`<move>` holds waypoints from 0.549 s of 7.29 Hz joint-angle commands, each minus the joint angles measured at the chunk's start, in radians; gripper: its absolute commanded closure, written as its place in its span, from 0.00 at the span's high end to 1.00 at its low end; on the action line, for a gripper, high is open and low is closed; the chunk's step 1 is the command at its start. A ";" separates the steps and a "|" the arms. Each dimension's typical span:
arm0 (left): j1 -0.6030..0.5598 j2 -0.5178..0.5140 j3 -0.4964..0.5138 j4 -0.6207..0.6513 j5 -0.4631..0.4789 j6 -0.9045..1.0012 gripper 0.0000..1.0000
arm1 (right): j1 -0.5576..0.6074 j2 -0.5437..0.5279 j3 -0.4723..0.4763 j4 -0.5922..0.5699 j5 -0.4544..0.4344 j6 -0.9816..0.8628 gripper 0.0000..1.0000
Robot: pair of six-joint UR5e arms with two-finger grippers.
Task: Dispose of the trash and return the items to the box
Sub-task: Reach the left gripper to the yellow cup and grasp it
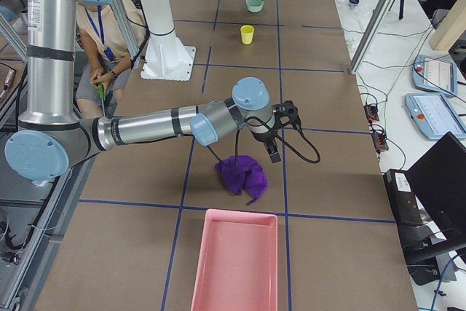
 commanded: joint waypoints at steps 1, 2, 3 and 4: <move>0.148 -0.114 -0.016 0.226 0.133 -0.140 0.82 | 0.000 -0.002 -0.003 0.000 -0.001 0.000 1.00; 0.182 -0.142 -0.015 0.280 0.138 -0.171 0.81 | 0.000 -0.002 -0.003 0.000 0.000 0.000 1.00; 0.205 -0.170 -0.016 0.316 0.138 -0.172 0.81 | 0.000 -0.004 -0.004 0.000 -0.001 -0.001 1.00; 0.239 -0.175 -0.015 0.319 0.138 -0.172 0.81 | 0.000 -0.006 -0.004 0.000 -0.001 -0.001 1.00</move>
